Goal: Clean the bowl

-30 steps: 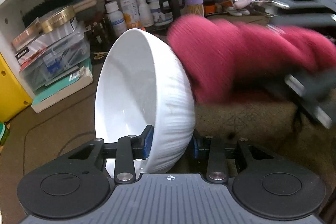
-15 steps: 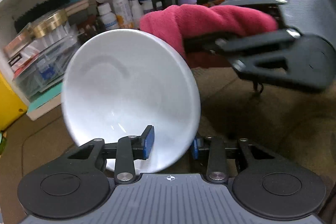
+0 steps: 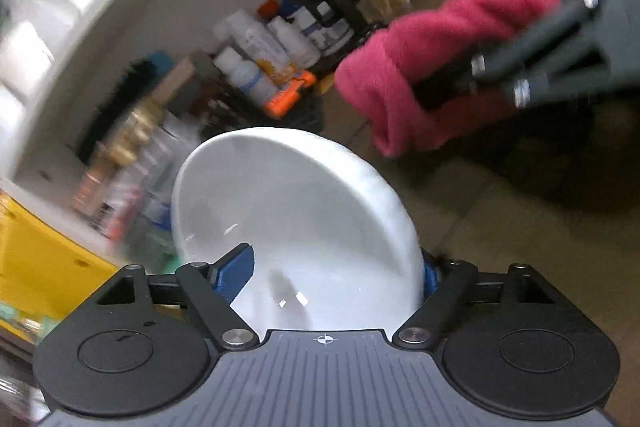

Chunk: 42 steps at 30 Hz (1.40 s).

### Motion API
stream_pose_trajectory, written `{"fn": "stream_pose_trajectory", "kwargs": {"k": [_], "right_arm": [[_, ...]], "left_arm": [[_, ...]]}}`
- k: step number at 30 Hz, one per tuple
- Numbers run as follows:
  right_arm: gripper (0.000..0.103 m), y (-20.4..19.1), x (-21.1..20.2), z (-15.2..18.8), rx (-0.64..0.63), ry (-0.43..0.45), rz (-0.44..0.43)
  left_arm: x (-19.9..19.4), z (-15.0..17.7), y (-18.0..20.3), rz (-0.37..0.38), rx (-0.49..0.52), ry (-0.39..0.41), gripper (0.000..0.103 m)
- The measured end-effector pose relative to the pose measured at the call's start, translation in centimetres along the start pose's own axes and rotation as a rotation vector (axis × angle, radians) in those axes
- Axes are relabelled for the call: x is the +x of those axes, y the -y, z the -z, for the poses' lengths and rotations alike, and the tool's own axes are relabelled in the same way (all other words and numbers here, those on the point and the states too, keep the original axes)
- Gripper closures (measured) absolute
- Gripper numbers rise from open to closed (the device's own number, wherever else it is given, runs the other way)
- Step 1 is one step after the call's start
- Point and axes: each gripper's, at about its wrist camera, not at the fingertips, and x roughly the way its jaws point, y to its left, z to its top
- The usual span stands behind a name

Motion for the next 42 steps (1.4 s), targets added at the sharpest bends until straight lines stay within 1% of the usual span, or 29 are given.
{"fn": "stream_pose_trajectory", "kwargs": {"k": [1,2,3,4,5,7,10,13,15,16,18,21,24,29,31,34,37,38,42], "right_arm": [[0.087,0.1,0.0,0.0,0.007,0.001,-0.003],[0.087,0.1,0.0,-0.1,0.011,0.001,-0.007],[0.087,0.1,0.0,-0.1,0.012,0.001,-0.009],[0.087,0.1,0.0,-0.1,0.011,0.003,-0.009],[0.087,0.0,0.0,-0.1,0.011,0.004,-0.009],[0.087,0.0,-0.1,-0.1,0.017,0.005,-0.008],[0.087,0.3,-0.5,-0.2,0.016,0.011,-0.009],[0.087,0.9,-1.5,-0.1,-0.003,0.018,0.002],[0.087,1.6,-2.7,0.1,-0.015,0.03,0.016],[0.087,2.0,-3.3,0.2,-0.023,0.036,0.027],[0.087,2.7,-5.0,0.5,-0.06,0.055,0.043],[0.087,2.2,-7.6,1.1,-0.261,0.064,0.09],[0.086,1.1,-8.9,1.8,-0.38,0.058,0.084],[0.086,-1.7,-12.4,2.7,-0.44,0.082,-0.018],[0.086,-2.6,-13.0,2.8,-0.447,0.09,-0.036],[0.086,-3.3,-13.8,2.2,-0.437,0.127,-0.049],[0.086,-1.8,-12.9,0.4,-0.354,0.137,0.051],[0.086,-1.2,-12.5,-0.1,-0.323,0.133,0.068],[0.086,1.9,-9.6,-0.9,-0.206,0.097,0.084]], "left_arm": [[0.0,0.1,0.1,-0.017,-0.004,-0.001,0.023],[0.0,0.2,0.1,-0.02,-0.024,-0.006,0.033],[0.1,0.2,-0.2,-0.005,-0.054,-0.013,0.043],[0.2,0.2,-0.5,0.027,-0.091,-0.023,0.076],[0.3,0.1,-0.9,0.079,-0.136,-0.036,0.088],[0.3,0.0,-1.3,0.126,-0.166,-0.043,0.088],[-0.5,-0.3,-2.6,0.256,-0.241,-0.027,0.089],[-1.7,-1.0,-2.7,0.394,-0.294,0.027,0.089],[-2.8,-2.1,-1.6,0.497,-0.301,0.076,0.089],[-3.3,-2.8,-0.8,0.536,-0.291,0.097,0.089],[-4.1,-4.0,0.9,0.577,-0.246,0.122,0.089],[-4.3,-5.0,2.7,0.607,-0.212,0.123,0.086],[-4.1,-5.8,3.1,0.599,-0.214,0.116,0.086],[-3.6,-6.4,2.7,0.588,-0.252,0.108,0.086],[-3.2,-6.5,2.1,0.595,-0.248,0.104,0.086],[-2.7,-6.6,1.8,0.606,-0.233,0.094,0.085],[-2.5,-6.6,1.6,0.618,-0.223,0.091,0.085],[-2.5,-6.6,1.6,0.62,-0.222,0.091,0.085],[-2.5,-6.4,1.4,0.631,-0.226,0.1,0.084]]}}
